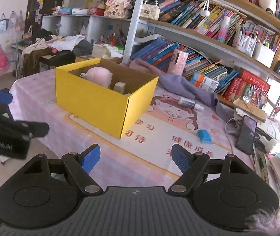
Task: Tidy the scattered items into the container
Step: 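Withdraw both open tools from the box and move toward the blue eraser and spray bottle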
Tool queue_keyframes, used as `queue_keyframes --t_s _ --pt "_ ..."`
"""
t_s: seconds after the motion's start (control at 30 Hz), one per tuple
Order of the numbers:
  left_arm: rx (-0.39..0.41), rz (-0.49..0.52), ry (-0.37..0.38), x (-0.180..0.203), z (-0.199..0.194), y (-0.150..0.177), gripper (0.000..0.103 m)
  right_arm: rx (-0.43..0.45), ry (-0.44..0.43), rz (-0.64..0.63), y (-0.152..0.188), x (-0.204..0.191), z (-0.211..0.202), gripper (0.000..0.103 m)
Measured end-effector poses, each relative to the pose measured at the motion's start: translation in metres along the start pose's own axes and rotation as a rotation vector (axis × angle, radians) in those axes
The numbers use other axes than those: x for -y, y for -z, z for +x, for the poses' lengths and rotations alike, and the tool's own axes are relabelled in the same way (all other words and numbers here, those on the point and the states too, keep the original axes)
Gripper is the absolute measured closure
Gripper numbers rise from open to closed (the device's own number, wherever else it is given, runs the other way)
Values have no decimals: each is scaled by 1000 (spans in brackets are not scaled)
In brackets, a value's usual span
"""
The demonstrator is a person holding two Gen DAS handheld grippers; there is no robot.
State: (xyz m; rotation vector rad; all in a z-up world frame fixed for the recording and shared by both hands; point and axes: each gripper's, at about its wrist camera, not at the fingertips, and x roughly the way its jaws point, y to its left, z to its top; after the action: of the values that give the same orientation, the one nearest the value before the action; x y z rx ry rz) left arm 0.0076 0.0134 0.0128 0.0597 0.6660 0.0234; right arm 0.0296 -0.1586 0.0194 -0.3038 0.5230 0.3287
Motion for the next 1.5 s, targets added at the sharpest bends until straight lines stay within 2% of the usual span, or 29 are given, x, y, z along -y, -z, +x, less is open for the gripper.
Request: queue_keyframes --t_s 0.4,0.8,1.0,1.17,1.5 --pt "-74 38 109 24 14 0 5 -91 26 81 17 21 -2 22" --pt "-148 -44 76 16 26 3 5 -134 3 80 20 28 6 20" --pt "-188 -37 89 21 32 6 5 -189 26 64 23 27 14 19" --pt "-215 -8 119 32 41 5 5 -219 43 98 30 37 18 19" --pt "-218 90 203 65 59 -7 5 -242 75 161 39 64 25 19"
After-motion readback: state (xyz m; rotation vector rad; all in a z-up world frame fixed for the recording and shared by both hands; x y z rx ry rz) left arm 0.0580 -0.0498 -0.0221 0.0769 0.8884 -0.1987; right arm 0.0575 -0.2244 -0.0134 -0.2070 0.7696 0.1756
